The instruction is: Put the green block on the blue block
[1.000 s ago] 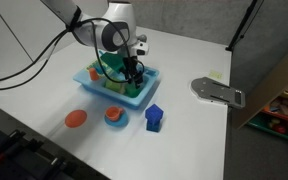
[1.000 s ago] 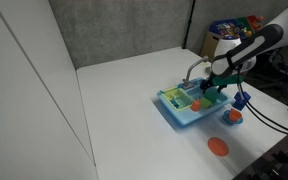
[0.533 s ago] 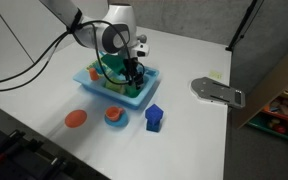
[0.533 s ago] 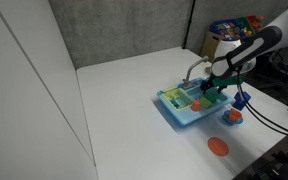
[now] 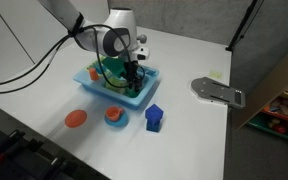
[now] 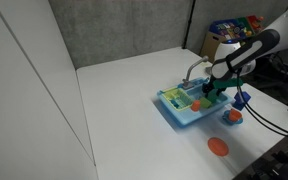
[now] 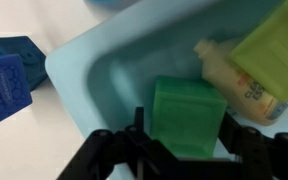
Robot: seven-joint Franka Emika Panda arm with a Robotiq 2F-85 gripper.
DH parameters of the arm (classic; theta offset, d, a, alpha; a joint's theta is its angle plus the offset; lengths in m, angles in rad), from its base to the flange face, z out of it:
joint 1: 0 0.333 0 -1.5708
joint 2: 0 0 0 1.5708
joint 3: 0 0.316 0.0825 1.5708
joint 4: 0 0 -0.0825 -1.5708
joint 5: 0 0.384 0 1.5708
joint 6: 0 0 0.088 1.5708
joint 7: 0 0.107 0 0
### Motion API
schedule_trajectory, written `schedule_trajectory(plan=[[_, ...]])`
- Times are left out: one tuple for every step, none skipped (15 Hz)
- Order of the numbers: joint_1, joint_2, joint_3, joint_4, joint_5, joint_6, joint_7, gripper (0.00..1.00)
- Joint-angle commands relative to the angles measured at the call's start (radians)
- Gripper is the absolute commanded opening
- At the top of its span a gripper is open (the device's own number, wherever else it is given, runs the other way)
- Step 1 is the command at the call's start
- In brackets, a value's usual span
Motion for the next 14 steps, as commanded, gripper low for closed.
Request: schedule_trajectory(plan=[[-0.003,-0.031,-0.001,-0.009,0.01,0.016,0.0,0.4],[-0.003,-0.043,0.0,-0.017,0.01,0.02,-0.003,0.34],[-0.001,-0.065,-0.002,-0.032,0.008,0.031,-0.006,0.33],[-0.004,-0.086,0.002,-0.045,0.01,0.036,-0.013,0.32],[-0.006,-0.112,0.005,-0.058,0.011,0.035,-0.019,0.3],[-0.007,-0.134,0.007,-0.068,0.011,0.032,-0.023,0.3],[-0.011,-0.163,0.01,-0.079,0.012,0.02,-0.03,0.3],[-0.013,-0.189,0.01,-0.088,0.01,0.01,-0.035,0.3],[-0.016,-0.211,0.011,-0.094,0.01,0.0,-0.039,0.3],[-0.016,-0.229,0.004,-0.094,0.005,-0.012,-0.035,0.3],[-0.019,-0.242,-0.002,-0.088,0.002,-0.026,-0.031,0.3],[-0.022,-0.251,-0.008,-0.083,-0.001,-0.03,-0.023,0.3],[-0.033,-0.254,-0.012,-0.069,0.001,-0.043,-0.022,0.3],[-0.044,-0.258,-0.016,-0.06,0.003,-0.054,-0.024,0.3]])
